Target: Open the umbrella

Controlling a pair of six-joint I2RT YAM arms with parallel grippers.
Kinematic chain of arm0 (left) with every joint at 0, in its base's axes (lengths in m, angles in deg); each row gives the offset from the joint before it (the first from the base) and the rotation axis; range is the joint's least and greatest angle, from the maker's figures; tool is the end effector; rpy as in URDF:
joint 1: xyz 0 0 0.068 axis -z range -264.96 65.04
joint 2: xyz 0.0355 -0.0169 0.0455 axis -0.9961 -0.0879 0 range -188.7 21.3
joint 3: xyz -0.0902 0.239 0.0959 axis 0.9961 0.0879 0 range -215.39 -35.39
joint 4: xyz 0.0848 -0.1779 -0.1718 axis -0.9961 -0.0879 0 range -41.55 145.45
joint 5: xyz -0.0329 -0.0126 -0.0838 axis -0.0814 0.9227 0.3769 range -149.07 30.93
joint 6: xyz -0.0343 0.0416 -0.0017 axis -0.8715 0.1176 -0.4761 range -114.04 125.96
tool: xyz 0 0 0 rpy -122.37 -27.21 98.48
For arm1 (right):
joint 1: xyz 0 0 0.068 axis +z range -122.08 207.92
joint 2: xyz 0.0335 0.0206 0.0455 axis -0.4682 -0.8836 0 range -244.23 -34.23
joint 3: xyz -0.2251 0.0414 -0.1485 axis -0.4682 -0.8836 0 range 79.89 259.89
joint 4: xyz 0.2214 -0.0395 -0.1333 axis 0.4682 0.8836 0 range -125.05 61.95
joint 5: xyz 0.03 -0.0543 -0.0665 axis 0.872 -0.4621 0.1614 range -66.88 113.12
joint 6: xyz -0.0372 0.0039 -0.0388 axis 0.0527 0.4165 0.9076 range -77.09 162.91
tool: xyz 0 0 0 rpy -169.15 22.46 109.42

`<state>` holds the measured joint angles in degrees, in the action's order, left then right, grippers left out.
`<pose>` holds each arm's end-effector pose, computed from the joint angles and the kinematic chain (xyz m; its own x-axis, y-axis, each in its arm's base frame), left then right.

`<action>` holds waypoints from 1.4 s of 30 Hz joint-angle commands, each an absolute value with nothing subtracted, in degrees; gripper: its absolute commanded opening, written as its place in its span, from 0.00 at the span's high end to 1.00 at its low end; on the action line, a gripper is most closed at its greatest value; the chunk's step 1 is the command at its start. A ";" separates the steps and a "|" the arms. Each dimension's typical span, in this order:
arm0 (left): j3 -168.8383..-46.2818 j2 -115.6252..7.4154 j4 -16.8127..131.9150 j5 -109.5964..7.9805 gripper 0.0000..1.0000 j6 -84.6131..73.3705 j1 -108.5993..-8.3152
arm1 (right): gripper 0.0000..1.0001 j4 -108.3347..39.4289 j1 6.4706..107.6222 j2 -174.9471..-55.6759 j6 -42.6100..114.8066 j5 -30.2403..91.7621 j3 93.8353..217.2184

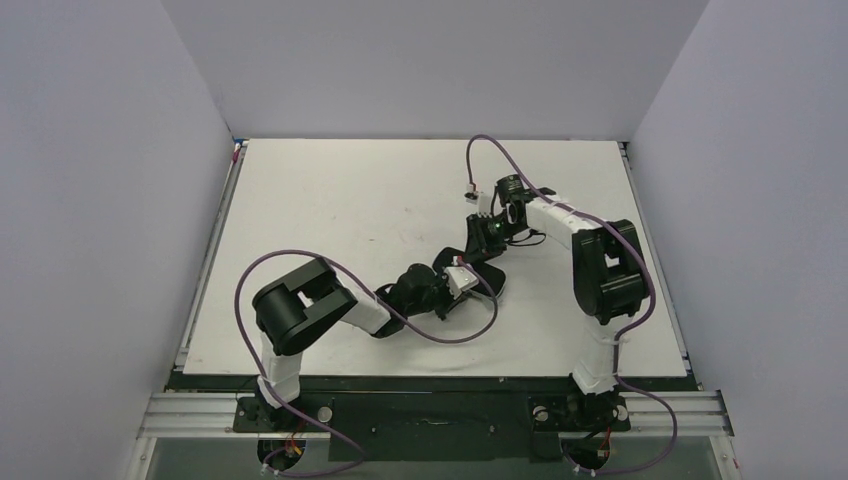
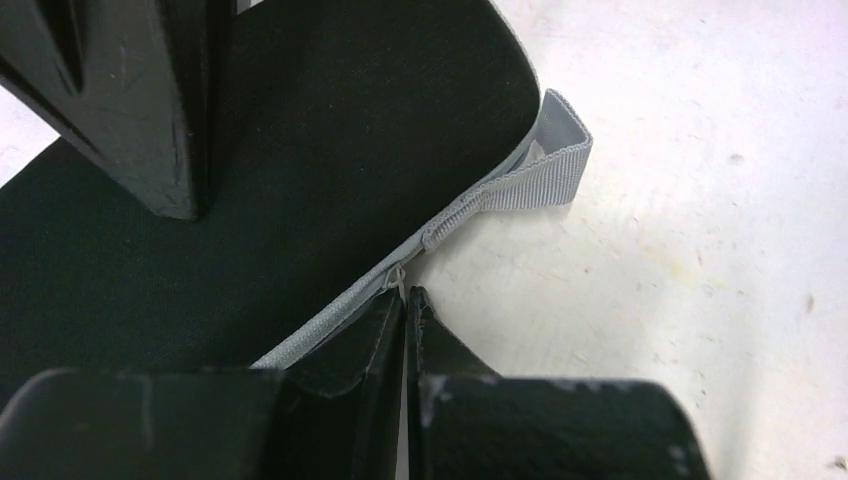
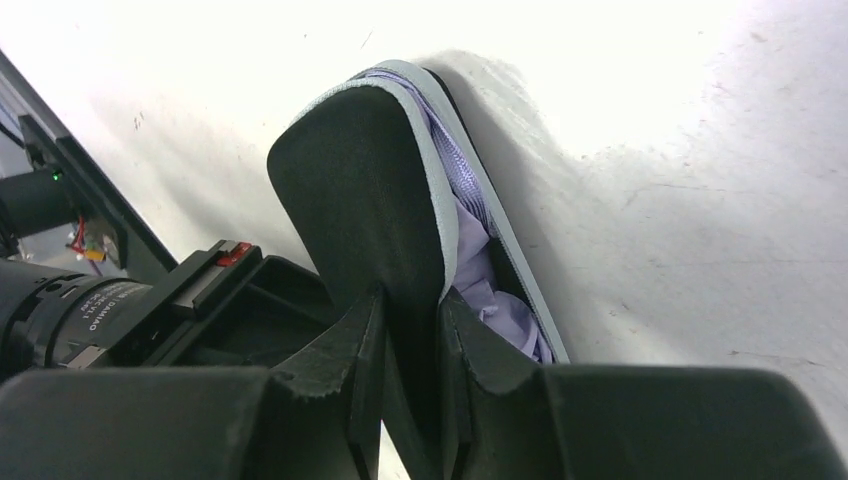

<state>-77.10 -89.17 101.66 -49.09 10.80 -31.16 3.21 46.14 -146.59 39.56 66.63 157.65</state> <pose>0.2063 -0.2922 0.1124 -0.1505 0.3466 -0.9259 0.9052 0.4248 0.0118 0.3586 0.1437 0.1725 -0.9307 -0.2617 -0.2556 -0.3656 0.6419 0.6740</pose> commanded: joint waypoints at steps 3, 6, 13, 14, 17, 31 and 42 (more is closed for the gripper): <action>-78.08 -85.93 101.49 -45.17 0.86 7.96 -32.64 | 0.76 -5.11 46.77 -144.11 38.04 61.85 155.83; -73.45 -80.84 100.69 -43.86 0.59 7.88 -35.50 | 0.52 0.12 46.68 -141.41 41.40 62.84 157.74; -68.57 -70.32 94.17 -42.27 0.47 6.61 -41.98 | 0.44 4.72 45.37 -137.44 40.97 64.99 162.24; -68.37 -69.64 93.21 -42.19 0.47 6.63 -42.33 | 0.46 4.67 45.04 -137.34 40.47 64.93 162.73; -67.30 -67.18 91.69 -41.72 0.47 6.54 -43.69 | 0.63 4.68 43.07 -138.29 39.61 63.77 163.15; -67.14 -65.41 88.96 -44.52 0.48 6.33 -46.62 | 0.72 10.71 49.26 -140.96 50.27 50.63 162.14; -64.83 -60.44 88.04 -43.74 0.44 3.88 -48.10 | 0.57 13.92 54.97 -135.72 55.68 54.88 159.96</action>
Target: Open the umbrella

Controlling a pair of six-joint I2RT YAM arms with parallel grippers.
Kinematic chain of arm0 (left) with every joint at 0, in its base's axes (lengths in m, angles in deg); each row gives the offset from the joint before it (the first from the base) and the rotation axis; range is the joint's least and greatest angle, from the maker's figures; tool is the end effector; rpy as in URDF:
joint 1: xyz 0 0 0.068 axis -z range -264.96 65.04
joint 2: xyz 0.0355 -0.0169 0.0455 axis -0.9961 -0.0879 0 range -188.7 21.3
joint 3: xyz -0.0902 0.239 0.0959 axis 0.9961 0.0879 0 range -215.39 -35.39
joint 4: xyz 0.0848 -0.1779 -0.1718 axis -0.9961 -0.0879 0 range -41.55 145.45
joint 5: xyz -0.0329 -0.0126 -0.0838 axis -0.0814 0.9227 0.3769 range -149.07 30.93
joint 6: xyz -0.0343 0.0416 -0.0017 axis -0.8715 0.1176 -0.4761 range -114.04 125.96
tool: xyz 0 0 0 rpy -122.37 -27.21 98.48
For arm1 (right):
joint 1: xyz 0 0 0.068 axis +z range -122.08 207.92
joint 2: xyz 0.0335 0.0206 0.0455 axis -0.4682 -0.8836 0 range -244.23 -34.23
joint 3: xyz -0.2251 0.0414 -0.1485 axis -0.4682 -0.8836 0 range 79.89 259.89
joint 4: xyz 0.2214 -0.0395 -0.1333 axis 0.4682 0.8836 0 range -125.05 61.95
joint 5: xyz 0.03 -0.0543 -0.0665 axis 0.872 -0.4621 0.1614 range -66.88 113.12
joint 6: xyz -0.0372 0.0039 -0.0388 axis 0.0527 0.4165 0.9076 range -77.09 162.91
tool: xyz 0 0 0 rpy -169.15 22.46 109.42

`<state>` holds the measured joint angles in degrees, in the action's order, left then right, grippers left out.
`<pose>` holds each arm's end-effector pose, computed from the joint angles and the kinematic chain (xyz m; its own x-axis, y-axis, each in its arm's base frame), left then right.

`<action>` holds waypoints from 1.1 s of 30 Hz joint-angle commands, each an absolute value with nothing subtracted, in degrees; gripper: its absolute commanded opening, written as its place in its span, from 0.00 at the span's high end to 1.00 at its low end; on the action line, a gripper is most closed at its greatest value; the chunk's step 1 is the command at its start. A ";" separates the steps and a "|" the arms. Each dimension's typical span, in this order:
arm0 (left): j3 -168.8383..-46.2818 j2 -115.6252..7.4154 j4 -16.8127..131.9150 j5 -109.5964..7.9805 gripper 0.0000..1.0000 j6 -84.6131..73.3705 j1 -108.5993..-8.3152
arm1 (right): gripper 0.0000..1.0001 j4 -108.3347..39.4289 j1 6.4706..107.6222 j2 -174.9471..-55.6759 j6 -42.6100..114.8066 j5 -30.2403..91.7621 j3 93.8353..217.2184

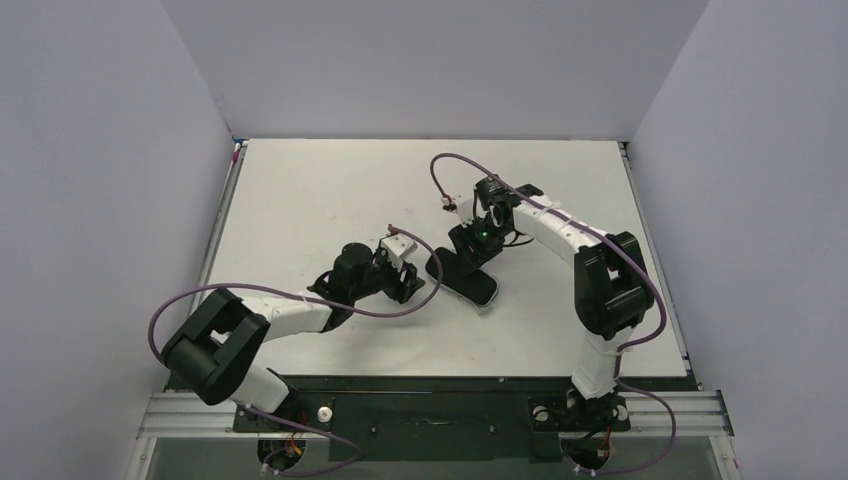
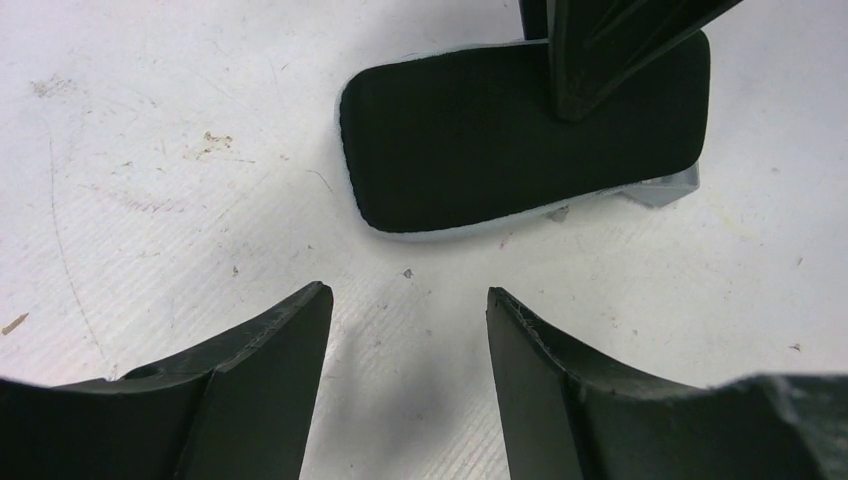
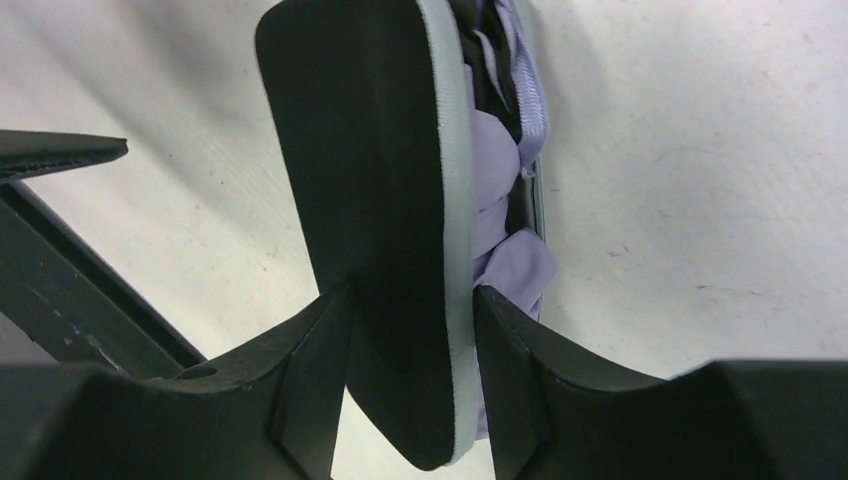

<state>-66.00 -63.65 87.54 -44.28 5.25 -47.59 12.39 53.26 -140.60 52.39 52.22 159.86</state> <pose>0.2239 -0.1823 0.1714 -0.3104 0.2221 -0.9243 0.7708 0.6278 -0.1080 0.3268 0.1738 0.2107 -0.7745 -0.5260 -0.3513 -0.6324 0.6542 0.4149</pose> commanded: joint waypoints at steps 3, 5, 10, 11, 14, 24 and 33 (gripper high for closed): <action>-63.72 -59.27 88.02 -43.67 0.44 3.76 -48.28 | 0.59 14.26 55.80 -134.34 54.92 56.22 160.33; -63.20 -58.86 88.05 -44.10 0.44 3.83 -48.27 | 0.60 14.12 54.56 -134.26 53.37 56.99 161.07; -62.69 -58.26 87.70 -44.65 0.44 4.46 -48.38 | 0.71 11.45 48.24 -137.58 50.16 56.63 165.16; -62.69 -58.22 87.61 -44.74 0.44 4.51 -48.44 | 0.76 11.10 47.75 -138.86 49.79 54.79 165.85; -62.88 -58.39 87.40 -44.78 0.44 4.92 -48.54 | 0.82 10.30 47.50 -140.77 50.97 50.84 166.07; -64.55 -59.67 87.27 -45.02 0.44 5.45 -48.90 | 0.66 13.87 52.25 -142.33 55.01 50.92 163.41; -63.88 -57.44 85.90 -45.55 0.43 4.23 -49.35 | 0.42 15.93 57.46 -138.35 53.39 52.88 162.30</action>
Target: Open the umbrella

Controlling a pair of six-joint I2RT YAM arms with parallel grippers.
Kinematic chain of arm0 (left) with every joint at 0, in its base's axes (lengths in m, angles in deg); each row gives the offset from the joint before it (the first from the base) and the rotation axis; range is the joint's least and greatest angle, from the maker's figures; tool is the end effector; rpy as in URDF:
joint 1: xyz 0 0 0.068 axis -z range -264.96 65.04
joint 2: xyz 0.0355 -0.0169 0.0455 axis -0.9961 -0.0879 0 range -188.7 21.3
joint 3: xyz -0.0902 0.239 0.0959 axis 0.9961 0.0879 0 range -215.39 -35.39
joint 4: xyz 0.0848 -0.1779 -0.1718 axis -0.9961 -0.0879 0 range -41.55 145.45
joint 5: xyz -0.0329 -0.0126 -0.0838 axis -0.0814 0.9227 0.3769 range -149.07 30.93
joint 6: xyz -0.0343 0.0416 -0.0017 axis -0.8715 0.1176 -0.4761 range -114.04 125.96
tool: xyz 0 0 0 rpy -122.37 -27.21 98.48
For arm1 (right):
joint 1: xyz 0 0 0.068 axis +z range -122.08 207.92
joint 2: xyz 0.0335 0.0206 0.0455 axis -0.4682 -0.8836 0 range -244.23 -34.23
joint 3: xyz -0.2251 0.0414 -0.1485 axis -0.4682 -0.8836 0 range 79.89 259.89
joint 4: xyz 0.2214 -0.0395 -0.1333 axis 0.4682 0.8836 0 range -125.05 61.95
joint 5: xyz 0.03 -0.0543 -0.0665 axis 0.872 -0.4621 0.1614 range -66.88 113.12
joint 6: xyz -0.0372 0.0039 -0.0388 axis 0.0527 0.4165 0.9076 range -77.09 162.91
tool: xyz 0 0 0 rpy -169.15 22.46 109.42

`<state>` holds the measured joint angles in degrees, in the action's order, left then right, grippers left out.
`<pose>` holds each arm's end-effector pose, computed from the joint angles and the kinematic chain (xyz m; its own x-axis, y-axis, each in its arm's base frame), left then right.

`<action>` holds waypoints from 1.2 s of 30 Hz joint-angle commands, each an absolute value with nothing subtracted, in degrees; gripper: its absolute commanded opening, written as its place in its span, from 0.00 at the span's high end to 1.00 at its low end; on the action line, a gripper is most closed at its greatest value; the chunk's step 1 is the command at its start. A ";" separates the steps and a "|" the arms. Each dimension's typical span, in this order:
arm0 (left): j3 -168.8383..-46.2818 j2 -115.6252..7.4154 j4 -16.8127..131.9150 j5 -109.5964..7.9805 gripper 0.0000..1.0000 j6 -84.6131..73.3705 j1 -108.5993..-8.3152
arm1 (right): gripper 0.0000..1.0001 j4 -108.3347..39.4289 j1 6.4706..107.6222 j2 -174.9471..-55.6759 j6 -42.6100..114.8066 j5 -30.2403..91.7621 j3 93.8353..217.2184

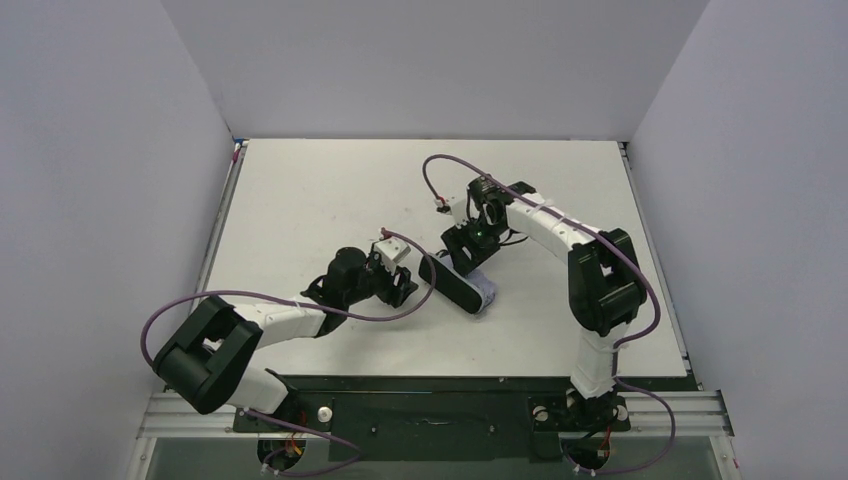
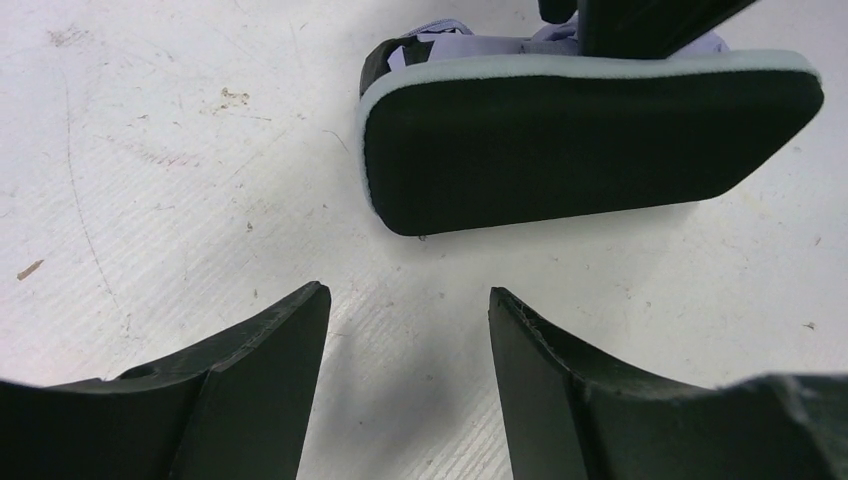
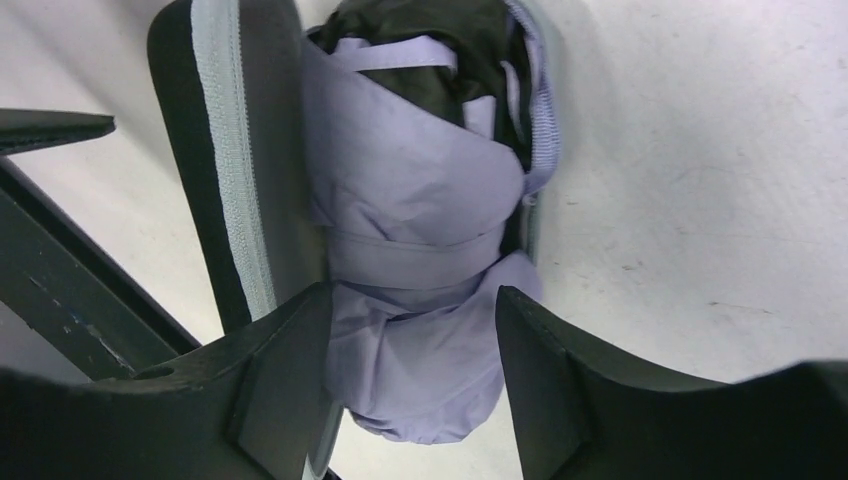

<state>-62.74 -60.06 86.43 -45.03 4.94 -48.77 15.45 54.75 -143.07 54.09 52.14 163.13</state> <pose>0.2150 -0.1679 0.1691 -0.3290 0.2194 -0.9185 0.7473 0.6552 -0.1111 0.3290 0.1856 0.2096 -0.7532 -0.5709 -0.3269 -0.6571 0.6291 0.4153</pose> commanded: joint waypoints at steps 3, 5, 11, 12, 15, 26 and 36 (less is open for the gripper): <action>-63.51 -55.39 84.39 -45.97 0.40 3.65 -50.32 | 0.42 14.15 59.99 -137.59 52.57 47.91 159.72; -63.21 -53.52 82.59 -46.01 0.39 2.70 -51.68 | 0.41 10.90 61.83 -137.46 50.89 43.10 157.66; -61.63 -43.36 76.24 -46.13 0.33 2.37 -54.35 | 0.42 6.21 66.11 -138.46 49.31 33.38 153.80; -61.24 -42.19 74.51 -46.36 0.31 2.49 -54.54 | 0.42 5.75 67.02 -138.64 49.32 31.53 153.41; -60.67 -37.48 69.98 -46.94 0.29 2.96 -54.94 | 0.46 3.90 68.34 -140.07 48.72 28.20 151.63; -59.02 -31.24 64.48 -48.68 0.27 10.63 -59.57 | 1.00 3.55 66.77 -138.38 45.99 31.21 156.80; -61.80 -33.56 62.67 -45.11 0.26 11.17 -65.74 | 1.00 9.08 55.16 -137.52 52.81 36.99 164.47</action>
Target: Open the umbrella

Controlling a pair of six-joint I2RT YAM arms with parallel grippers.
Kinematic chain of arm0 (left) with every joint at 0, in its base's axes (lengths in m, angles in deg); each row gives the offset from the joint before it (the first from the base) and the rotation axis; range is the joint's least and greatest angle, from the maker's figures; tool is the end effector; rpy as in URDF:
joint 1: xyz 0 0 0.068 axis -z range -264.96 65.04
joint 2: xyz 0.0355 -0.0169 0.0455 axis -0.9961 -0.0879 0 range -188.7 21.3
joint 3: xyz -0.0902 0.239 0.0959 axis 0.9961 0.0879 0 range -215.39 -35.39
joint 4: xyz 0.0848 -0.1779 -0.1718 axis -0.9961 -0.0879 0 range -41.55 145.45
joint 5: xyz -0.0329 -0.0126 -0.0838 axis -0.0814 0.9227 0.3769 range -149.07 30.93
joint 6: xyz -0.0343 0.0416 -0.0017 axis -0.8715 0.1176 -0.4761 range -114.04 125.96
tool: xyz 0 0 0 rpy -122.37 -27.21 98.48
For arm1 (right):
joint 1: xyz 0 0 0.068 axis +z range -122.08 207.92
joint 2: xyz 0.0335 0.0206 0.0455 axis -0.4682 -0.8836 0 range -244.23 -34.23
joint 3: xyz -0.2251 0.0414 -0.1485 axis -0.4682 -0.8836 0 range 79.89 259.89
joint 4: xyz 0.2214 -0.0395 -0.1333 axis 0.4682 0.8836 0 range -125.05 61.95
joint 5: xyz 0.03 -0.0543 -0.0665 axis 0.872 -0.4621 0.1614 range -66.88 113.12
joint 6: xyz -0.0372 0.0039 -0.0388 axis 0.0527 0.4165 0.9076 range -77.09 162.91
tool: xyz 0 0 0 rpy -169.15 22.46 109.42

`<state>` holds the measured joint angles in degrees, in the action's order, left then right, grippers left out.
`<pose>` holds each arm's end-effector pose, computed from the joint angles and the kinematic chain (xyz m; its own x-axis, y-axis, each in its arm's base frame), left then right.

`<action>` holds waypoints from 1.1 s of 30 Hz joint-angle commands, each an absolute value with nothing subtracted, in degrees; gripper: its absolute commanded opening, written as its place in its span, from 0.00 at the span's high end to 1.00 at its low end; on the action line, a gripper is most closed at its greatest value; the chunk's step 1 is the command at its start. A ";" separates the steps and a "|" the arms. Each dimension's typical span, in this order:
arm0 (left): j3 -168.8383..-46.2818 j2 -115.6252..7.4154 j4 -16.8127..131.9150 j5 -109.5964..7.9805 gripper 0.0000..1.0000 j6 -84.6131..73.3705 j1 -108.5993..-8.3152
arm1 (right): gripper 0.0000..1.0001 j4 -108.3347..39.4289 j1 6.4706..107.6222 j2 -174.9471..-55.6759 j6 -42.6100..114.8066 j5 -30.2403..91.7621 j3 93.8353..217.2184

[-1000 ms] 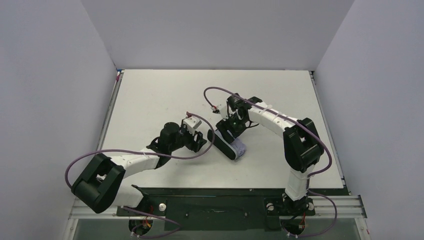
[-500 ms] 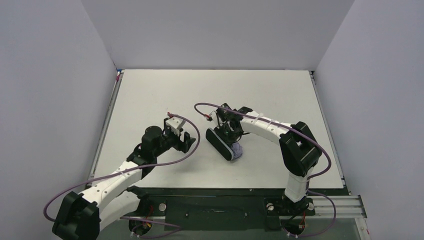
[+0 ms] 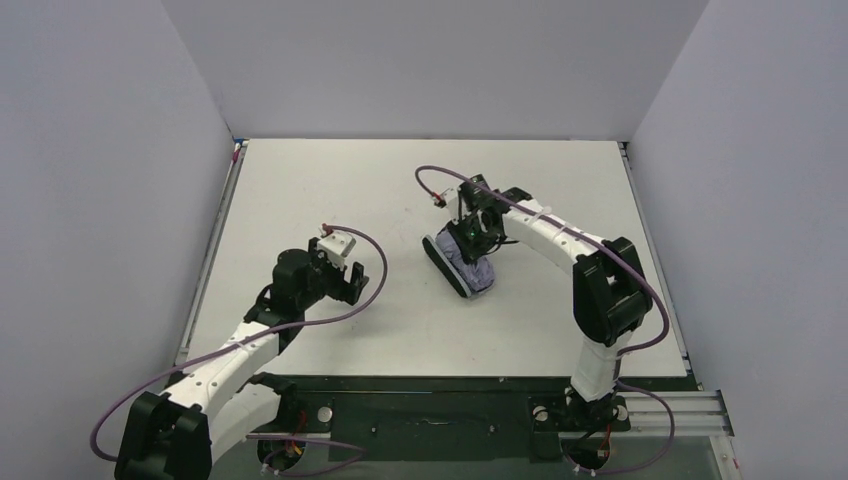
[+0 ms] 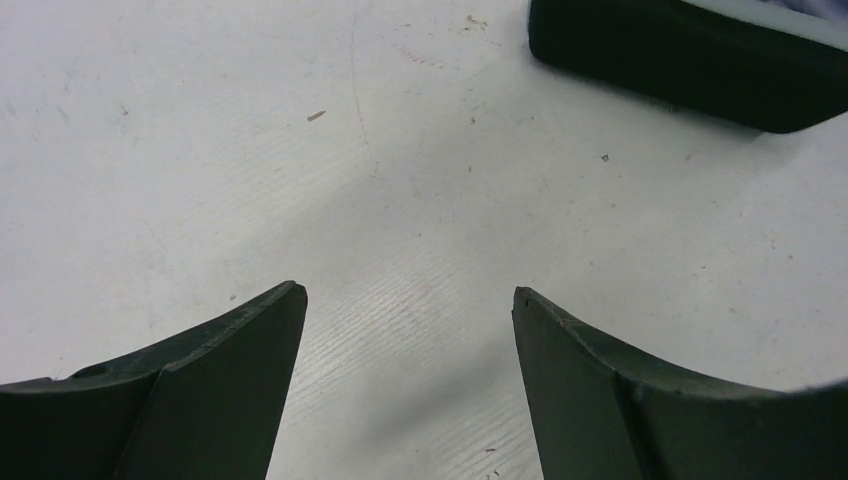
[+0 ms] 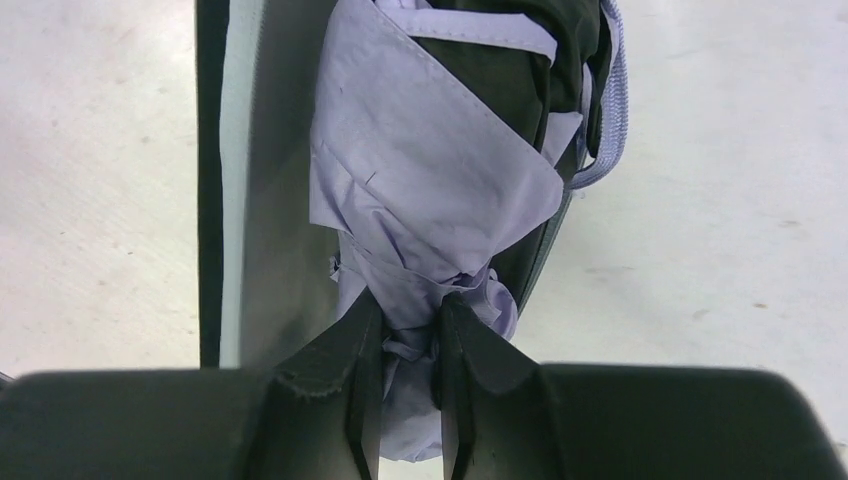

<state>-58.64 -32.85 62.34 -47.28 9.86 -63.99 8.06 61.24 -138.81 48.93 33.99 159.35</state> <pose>0.1895 -0.0804 0.2089 -0.3433 0.2030 -0.9170 0.5492 0.8354 -0.0207 0.3090 0.2110 0.2182 -0.7091 -0.5893 -0.3871 -0.6759 0.7245 0.1352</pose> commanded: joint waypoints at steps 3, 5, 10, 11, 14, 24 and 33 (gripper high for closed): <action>-62.13 -34.60 63.59 -44.52 0.26 12.00 -66.93 | 1.00 11.03 50.87 -137.48 54.09 42.49 167.32; -62.56 -36.09 64.58 -44.31 0.26 12.32 -67.86 | 1.00 11.44 47.86 -137.13 54.37 45.84 168.72; -64.68 -39.21 66.03 -44.05 0.25 12.49 -70.06 | 1.00 11.09 40.98 -135.79 53.44 53.54 173.40; -64.93 -39.90 66.19 -43.80 0.25 12.48 -70.30 | 1.00 11.01 40.30 -135.78 52.88 54.59 174.90; -66.28 -41.32 66.52 -43.59 0.23 12.12 -71.22 | 1.00 11.04 38.56 -135.61 51.62 58.99 177.27; -69.02 -41.16 63.66 -44.57 0.02 9.12 -73.21 | 1.00 5.82 51.35 -133.45 45.54 55.27 172.81; -71.47 -36.85 56.06 -49.92 0.03 0.75 -74.23 | 1.00 -2.58 60.35 -140.69 40.54 48.38 167.20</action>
